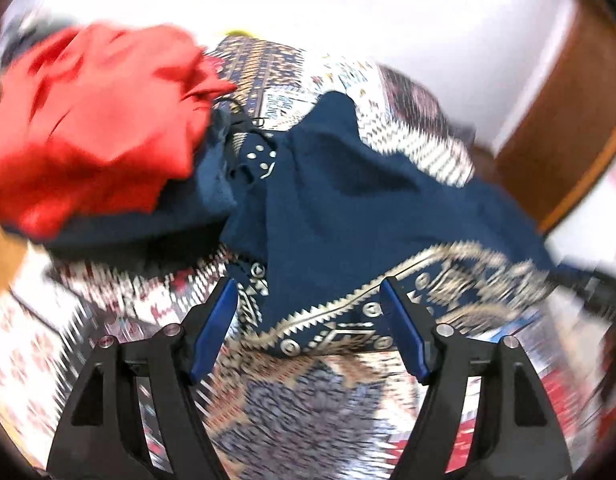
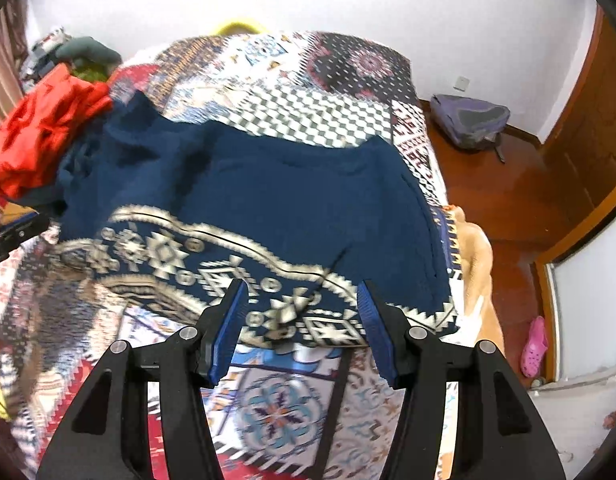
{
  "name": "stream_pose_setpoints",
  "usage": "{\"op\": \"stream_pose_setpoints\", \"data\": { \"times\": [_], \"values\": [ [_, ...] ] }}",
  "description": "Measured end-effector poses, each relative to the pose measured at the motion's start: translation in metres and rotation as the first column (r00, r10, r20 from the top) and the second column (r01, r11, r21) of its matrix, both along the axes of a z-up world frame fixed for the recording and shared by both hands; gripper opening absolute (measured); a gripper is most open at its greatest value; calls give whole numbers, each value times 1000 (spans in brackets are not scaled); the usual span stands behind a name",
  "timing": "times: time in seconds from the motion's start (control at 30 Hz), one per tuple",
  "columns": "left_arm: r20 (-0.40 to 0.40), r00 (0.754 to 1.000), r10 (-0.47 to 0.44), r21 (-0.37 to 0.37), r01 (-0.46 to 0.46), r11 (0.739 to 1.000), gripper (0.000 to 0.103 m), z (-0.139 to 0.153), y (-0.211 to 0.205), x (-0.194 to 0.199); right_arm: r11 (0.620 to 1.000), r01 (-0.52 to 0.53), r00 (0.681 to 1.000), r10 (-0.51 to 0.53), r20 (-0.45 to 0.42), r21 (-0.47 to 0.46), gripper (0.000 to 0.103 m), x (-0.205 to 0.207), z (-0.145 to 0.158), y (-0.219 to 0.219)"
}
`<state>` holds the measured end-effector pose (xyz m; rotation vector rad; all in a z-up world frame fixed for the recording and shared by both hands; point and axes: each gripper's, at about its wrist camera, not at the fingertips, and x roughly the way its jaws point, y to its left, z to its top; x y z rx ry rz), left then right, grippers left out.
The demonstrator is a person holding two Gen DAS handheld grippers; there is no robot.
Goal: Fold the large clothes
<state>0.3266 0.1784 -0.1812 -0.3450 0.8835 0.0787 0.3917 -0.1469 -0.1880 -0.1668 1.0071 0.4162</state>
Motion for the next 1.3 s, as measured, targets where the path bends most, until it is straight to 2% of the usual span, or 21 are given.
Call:
{"op": "stream_pose_setpoints", "data": {
  "times": [0.13, 0.27, 0.33, 0.5, 0.57, 0.73, 0.87, 1.0, 1.07, 1.1, 1.17, 1.23, 1.3],
  "values": [
    [-40, 996, 76, -184, -82, 980, 74, -14, 10, -14, 999, -23, 1000, 22, 21, 23, 53, -8, 8, 6],
    [-102, 994, 46, -313, -76, 947, 74, -43, 4, -16, 999, -44, 999, 44, 21, 24, 53, -11, 6, 12],
    [-120, 992, 45, -380, -88, 921, 74, -56, 3, -15, 999, -47, 999, 47, 15, 21, 53, -12, 3, 14],
    [-93, 990, 106, -434, -136, 890, 74, -76, 12, -6, 998, -48, 999, 49, -12, 32, 53, -11, -6, 14],
    [-73, 989, 125, -473, -145, 869, 74, -79, 19, 0, 998, -45, 999, 46, -20, 35, 53, -9, -9, 15],
    [-50, 991, 126, -532, -133, 836, 74, -88, 22, 19, 998, -23, 999, 25, -36, 56, 53, 0, -16, 19],
    [-40, 992, 120, -556, -122, 822, 72, -93, 18, 42, 996, -8, 998, 14, -69, 91, 53, 6, -22, 24],
    [-32, 981, 192, -542, -178, 821, 66, -95, 16, 59, 997, -26, 998, 31, -63, 75, 53, 6, -24, 30],
    [-47, 975, 219, -497, -213, 841, 48, -93, 14, 64, 998, -27, 997, 31, -65, 63, 53, 7, -24, 31],
    [-64, 969, 239, -461, -241, 854, 43, -91, 11, 66, 998, -25, 997, 29, -66, 64, 53, 8, -24, 30],
    [-72, 965, 251, -435, -257, 863, 17, -87, 8, 68, 997, -13, 997, 18, -71, 76, 53, 11, -22, 28],
    [-68, 966, 251, -420, -256, 871, 13, -77, -1, 69, 996, 8, 997, -1, -76, 87, 53, 15, -20, 24],
    [-31, 971, 239, -376, -233, 897, 12, -56, -15, 68, 994, 35, 997, -28, -75, 99, 53, 19, -16, 20]
  ]
}}
